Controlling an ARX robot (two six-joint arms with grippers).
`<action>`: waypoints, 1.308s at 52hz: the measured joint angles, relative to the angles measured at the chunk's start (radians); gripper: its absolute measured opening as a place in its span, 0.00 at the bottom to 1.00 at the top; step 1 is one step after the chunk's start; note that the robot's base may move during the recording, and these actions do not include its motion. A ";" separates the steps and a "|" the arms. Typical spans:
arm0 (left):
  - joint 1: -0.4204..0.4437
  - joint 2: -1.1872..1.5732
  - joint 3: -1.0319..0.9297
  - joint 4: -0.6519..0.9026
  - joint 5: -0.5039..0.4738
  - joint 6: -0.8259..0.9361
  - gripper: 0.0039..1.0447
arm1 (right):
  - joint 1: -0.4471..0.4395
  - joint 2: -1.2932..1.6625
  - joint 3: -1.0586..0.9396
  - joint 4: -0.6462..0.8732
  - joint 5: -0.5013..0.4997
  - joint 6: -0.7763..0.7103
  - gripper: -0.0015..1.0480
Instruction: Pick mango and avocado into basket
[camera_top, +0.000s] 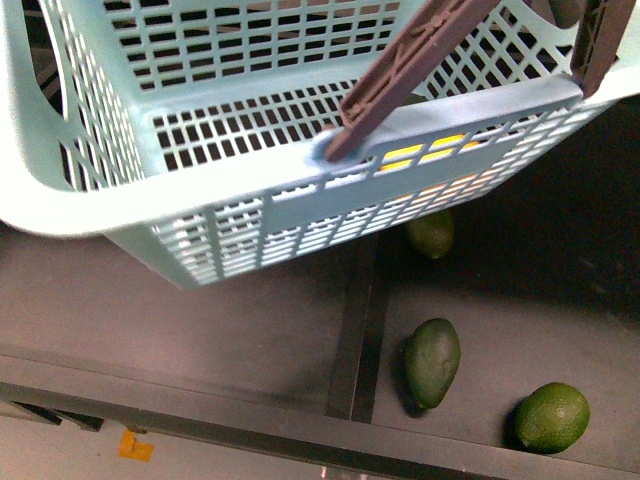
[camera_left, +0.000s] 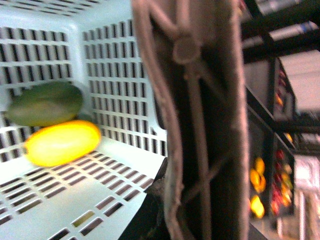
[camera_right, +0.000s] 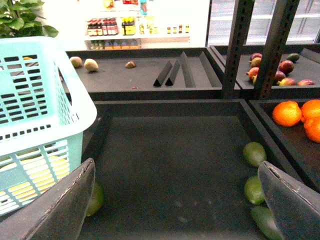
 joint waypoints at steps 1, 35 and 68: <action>-0.006 0.000 0.001 -0.013 -0.064 -0.029 0.04 | 0.000 0.000 0.000 0.000 0.000 0.000 0.92; 0.209 0.338 0.089 0.214 -0.380 -0.519 0.04 | 0.000 -0.001 0.000 0.000 -0.001 0.000 0.92; 0.210 0.517 0.143 0.294 -0.395 -0.634 0.10 | 0.000 -0.001 0.000 0.000 0.000 0.000 0.92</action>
